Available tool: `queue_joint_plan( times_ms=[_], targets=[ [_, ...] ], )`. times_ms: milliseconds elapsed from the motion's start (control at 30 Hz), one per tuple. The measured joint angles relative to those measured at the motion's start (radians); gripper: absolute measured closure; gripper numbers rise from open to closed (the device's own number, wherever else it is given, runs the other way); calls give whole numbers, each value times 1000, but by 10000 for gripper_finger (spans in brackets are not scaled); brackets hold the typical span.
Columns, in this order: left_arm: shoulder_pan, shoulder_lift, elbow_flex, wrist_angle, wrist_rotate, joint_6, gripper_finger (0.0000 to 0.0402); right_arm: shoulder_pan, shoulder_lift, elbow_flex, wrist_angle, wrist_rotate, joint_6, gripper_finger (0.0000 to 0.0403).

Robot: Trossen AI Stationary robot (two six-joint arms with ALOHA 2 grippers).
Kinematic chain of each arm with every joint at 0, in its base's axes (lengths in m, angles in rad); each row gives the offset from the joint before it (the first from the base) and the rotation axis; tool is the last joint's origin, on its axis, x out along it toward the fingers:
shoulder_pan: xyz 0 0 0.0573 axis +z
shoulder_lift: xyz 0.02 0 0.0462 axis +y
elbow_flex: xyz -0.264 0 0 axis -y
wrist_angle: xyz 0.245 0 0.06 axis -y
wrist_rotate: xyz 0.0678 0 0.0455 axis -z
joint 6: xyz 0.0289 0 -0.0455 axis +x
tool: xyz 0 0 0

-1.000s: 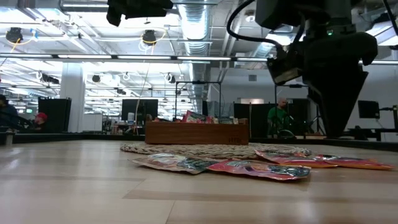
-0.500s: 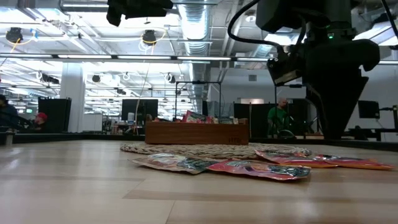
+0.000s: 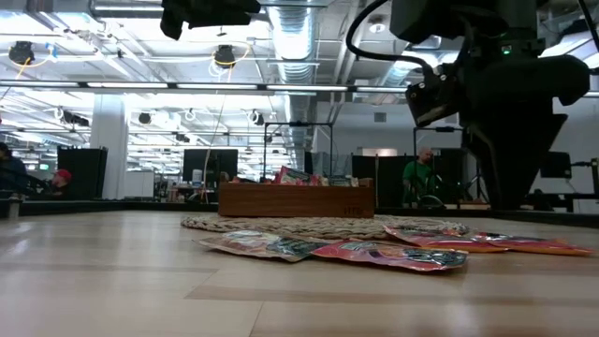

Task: Pick & Place Tea
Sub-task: Put the right orange tea bag into the left side of the wooden organizer

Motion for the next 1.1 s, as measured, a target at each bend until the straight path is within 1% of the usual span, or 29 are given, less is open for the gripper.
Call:
queue_joint_plan(
  times_ms=[167, 433, 567, 1100],
  targets=[
    [0, 0, 0, 0, 0, 0, 257, 0, 0, 0, 25, 2, 0, 148],
    [0, 0, 0, 0, 7, 0, 257, -3, 104, 3, 14, -26, -8, 147],
    [0, 0, 0, 0, 8, 0, 257, -4, 137, 7, 12, -34, -31, 147],
    [0, 0, 0, 0, 8, 0, 257, -18, 151, 6, 10, -34, -30, 148]
  ],
)
